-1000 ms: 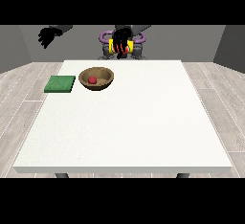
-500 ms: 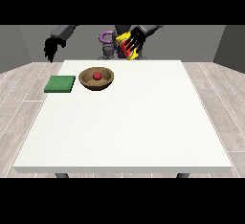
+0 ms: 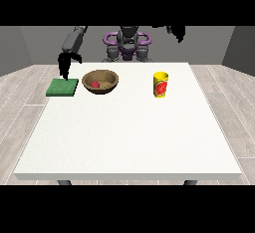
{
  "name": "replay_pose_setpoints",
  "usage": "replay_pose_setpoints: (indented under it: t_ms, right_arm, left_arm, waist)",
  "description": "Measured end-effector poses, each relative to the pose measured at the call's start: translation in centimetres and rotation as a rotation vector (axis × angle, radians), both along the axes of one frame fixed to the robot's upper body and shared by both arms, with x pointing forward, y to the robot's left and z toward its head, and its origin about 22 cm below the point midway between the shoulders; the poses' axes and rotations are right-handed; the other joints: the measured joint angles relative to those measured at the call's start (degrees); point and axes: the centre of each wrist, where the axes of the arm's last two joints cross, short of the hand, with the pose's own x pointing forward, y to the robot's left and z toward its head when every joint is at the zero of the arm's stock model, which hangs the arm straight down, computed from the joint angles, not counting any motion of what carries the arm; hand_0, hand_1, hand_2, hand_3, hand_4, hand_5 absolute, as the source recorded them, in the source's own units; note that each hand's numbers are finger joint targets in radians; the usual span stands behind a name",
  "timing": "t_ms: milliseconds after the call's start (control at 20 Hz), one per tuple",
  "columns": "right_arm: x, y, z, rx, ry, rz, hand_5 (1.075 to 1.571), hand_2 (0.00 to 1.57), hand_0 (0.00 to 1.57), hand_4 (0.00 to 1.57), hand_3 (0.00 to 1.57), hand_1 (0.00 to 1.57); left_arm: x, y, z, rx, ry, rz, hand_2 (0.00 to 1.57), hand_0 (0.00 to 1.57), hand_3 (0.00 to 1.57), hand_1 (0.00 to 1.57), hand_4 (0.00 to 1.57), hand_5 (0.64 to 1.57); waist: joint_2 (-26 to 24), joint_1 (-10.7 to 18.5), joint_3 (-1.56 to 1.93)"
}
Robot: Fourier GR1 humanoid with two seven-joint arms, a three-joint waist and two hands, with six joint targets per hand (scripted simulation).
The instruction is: Pick the cup and pour the ball into the bowl, then pick the bowl and place it on the pad
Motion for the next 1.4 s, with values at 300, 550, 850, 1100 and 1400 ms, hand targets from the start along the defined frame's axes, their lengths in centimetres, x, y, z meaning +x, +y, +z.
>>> replay_pose_setpoints:
  t_ms: [300,550,850,1100,1400]
  right_arm:
    - [0.3,1.5,-0.9,0.026,-0.044,-0.048,1.568,0.0,0.0,0.0,0.0,0.0]
    - [2.4,3.5,-1.1,0.051,-0.081,-0.037,1.568,0.0,0.0,0.0,0.0,0.0]
    - [3.8,5.7,-2.5,0.059,-0.056,0.0,1.569,0.0,0.0,0.0,0.0,0.0]
    - [4.3,6.4,-3.3,0.042,-0.084,0.011,1.571,0.0,0.0,0.0,0.0,0.0]
    - [5.1,8.2,-4.0,0.083,-0.066,-0.006,1.512,0.99,1.22,0.43,0.0,1.22]
  left_arm:
    - [1.0,10.3,3.8,-0.092,-0.045,-0.103,0.0,0.0,0.0,0.0,0.33,1.511]
    - [0.7,16.8,6.5,-0.114,-0.091,-0.103,0.0,0.0,0.0,0.0,0.28,1.508]
    - [-0.5,22.3,6.9,-0.135,-0.099,-0.067,0.0,0.0,0.0,0.0,0.24,1.502]
    - [-1.4,24.0,7.7,-0.138,-0.123,-0.056,0.0,0.0,0.0,0.0,0.22,1.491]
    - [-2.2,26.2,8.2,-0.146,-0.113,-0.039,0.0,0.0,0.0,0.0,0.24,1.509]
  waist:
    - [3.46,2.3,0.34]
    - [6.4,1.24,0.47]
    - [6.85,-0.93,0.52]
    - [7.58,-1.46,-0.35]
    - [6.7,-2.12,-0.47]
